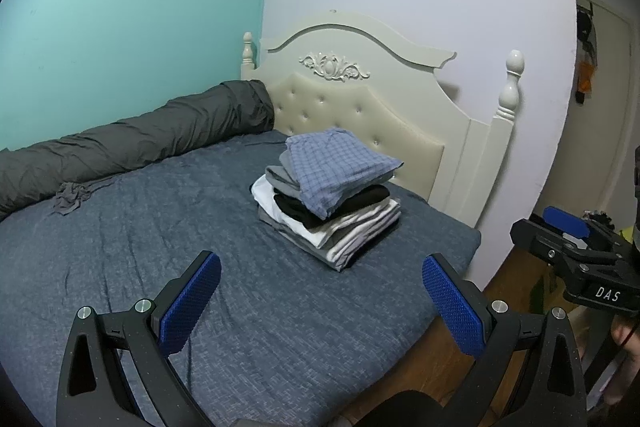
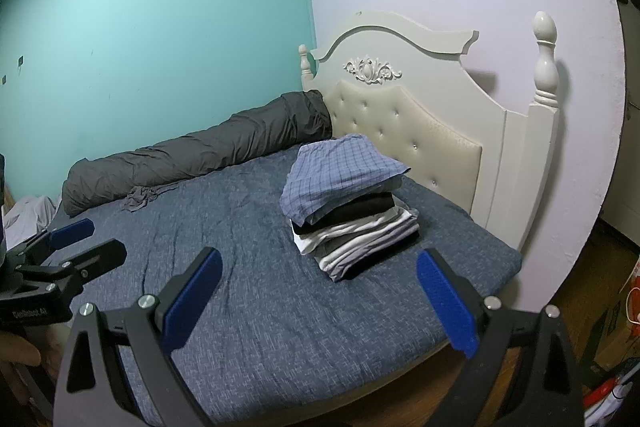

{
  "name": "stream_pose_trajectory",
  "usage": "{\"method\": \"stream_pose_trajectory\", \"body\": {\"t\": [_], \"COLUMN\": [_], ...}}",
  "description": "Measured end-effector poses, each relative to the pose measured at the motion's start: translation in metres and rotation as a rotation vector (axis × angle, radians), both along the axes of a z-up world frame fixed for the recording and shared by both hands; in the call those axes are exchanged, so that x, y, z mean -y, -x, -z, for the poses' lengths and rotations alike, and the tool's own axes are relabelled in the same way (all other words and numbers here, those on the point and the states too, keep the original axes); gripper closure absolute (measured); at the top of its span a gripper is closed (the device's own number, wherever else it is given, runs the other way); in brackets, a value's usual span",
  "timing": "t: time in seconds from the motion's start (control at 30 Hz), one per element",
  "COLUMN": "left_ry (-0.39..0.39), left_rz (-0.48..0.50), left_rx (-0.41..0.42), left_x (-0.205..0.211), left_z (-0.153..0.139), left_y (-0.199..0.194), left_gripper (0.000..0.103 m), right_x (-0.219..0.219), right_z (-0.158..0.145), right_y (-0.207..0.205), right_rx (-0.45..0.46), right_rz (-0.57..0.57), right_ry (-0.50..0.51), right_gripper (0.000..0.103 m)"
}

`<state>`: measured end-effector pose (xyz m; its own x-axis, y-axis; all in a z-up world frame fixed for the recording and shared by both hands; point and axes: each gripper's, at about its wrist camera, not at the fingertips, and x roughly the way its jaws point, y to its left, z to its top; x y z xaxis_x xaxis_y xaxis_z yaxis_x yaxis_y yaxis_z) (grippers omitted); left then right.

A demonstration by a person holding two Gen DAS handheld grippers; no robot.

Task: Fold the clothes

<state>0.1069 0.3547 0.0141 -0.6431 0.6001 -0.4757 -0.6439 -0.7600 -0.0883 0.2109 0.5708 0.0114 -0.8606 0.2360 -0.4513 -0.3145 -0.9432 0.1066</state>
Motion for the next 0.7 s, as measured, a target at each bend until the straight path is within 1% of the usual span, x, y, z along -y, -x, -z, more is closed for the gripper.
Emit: {"method": "stream_pose_trajectory", "body": {"t": [0.7], "left_ry": [-0.009], "left_rz": [0.013], "left_rx": [0.013], "left_x": [0.0020], "left_z": [0.0032], "left_y": [0.0014], "left_gripper": [0.000], "right_x": [-0.0017], "right_z": [0.0017], "right_y": [-0.0011], "right_rx": [0.000], "right_rz": [0.003], "right_ry": [0.003], "right_gripper": [0.005]}}
